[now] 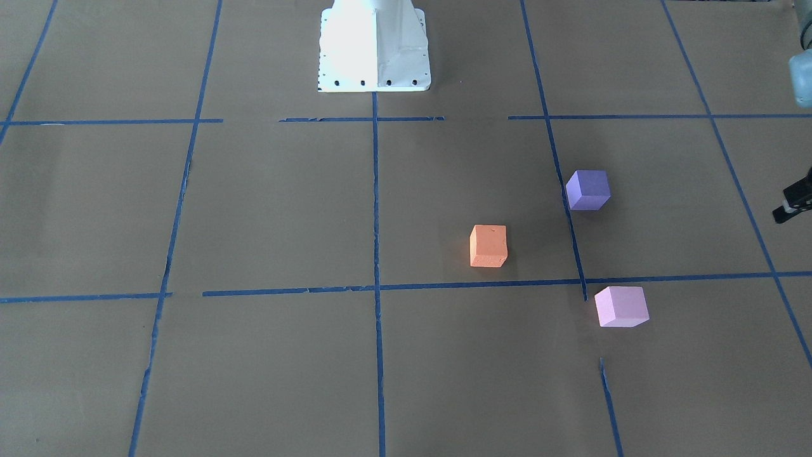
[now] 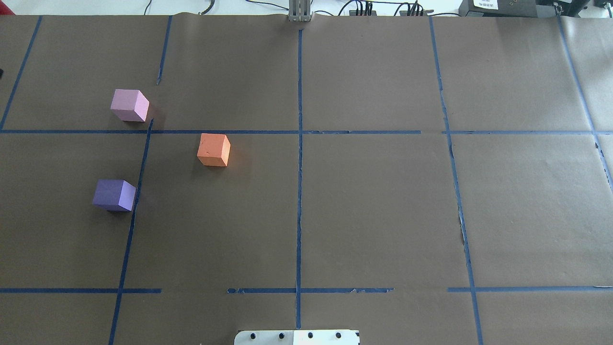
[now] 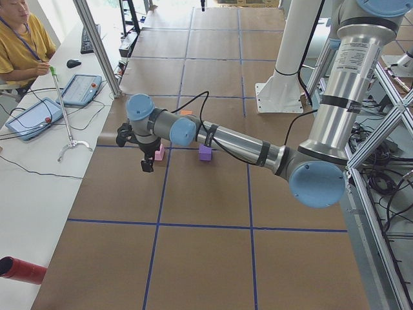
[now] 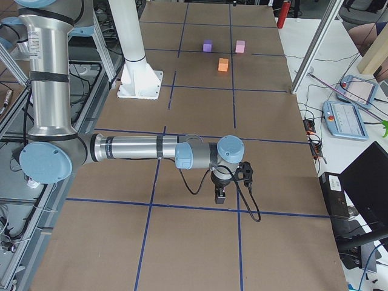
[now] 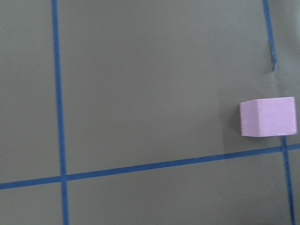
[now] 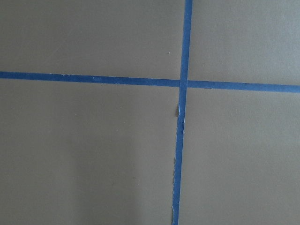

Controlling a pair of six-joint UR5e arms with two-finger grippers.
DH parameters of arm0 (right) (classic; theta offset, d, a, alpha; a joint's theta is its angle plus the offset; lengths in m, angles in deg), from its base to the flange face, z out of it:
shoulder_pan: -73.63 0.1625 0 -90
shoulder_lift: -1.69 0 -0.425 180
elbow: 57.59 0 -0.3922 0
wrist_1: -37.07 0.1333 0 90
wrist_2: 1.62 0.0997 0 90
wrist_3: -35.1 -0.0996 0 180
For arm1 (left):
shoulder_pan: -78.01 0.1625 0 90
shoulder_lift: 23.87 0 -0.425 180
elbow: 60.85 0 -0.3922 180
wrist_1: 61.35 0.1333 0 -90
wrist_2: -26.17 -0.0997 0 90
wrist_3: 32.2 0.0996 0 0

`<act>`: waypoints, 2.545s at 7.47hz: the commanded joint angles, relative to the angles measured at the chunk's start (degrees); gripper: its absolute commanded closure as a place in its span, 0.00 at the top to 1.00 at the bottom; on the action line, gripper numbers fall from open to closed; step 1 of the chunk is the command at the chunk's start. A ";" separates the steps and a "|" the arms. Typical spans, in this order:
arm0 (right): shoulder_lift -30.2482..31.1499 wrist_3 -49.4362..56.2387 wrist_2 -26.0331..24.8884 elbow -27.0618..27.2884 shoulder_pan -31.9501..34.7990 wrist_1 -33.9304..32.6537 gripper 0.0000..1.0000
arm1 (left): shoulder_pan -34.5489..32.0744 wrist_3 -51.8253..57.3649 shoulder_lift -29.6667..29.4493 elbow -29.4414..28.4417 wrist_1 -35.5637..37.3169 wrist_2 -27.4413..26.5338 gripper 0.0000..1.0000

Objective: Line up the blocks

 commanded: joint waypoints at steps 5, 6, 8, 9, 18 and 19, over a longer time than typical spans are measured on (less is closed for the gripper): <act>0.00 0.00 0.00 0.00 0.00 0.07 1.00 | 23.77 -29.98 -13.15 3.17 -1.50 -10.39 1.00; 0.00 0.00 0.00 0.00 0.00 0.07 1.00 | 26.15 -30.70 -14.90 2.82 -1.95 -11.71 1.00; 0.00 0.00 0.00 0.00 0.00 0.07 1.00 | 29.59 -32.28 -16.58 1.59 -3.19 -13.83 1.00; 0.00 0.00 0.00 0.00 0.00 -0.02 1.00 | 30.99 -32.46 -16.59 0.63 -3.62 -15.05 1.00; 0.00 0.00 0.00 0.00 0.00 0.07 1.00 | 36.19 -41.70 -19.31 -7.82 -7.06 -23.58 0.99; 0.00 0.00 0.00 0.00 0.00 0.07 1.00 | 36.28 -41.35 -19.40 -8.60 -7.06 -23.59 0.99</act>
